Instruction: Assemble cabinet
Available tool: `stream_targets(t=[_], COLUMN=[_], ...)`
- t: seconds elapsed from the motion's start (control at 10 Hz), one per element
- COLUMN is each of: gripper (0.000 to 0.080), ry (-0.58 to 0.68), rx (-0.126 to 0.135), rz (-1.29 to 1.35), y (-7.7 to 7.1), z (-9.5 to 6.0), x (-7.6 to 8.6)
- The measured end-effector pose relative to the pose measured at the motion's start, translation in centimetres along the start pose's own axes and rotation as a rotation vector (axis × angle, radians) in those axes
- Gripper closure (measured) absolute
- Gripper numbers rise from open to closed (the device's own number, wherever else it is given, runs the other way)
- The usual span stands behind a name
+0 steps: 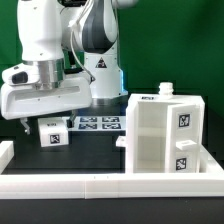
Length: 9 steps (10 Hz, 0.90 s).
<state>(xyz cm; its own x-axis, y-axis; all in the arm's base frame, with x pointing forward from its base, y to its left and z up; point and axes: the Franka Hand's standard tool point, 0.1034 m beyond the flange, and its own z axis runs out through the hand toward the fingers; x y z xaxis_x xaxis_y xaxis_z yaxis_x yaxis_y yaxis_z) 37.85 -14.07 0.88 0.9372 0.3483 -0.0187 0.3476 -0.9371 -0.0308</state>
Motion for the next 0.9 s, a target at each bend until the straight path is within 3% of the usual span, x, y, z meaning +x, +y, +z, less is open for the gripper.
stream_targets(t=[0.1,0.2,0.3,0.9], gripper=[0.0124,0.0124,0.0245,0.0241], ry=[0.0,0.0,0.0,0.003], rx=[-0.001,-0.001,-0.001,0.001], rz=[0.0,0.0,0.0,0.002], y=[0.02,0.02,0.01,-0.3], z=[0.0,0.01,0.0,-0.54], x=[-0.01,-0.01,-0.01,0.55])
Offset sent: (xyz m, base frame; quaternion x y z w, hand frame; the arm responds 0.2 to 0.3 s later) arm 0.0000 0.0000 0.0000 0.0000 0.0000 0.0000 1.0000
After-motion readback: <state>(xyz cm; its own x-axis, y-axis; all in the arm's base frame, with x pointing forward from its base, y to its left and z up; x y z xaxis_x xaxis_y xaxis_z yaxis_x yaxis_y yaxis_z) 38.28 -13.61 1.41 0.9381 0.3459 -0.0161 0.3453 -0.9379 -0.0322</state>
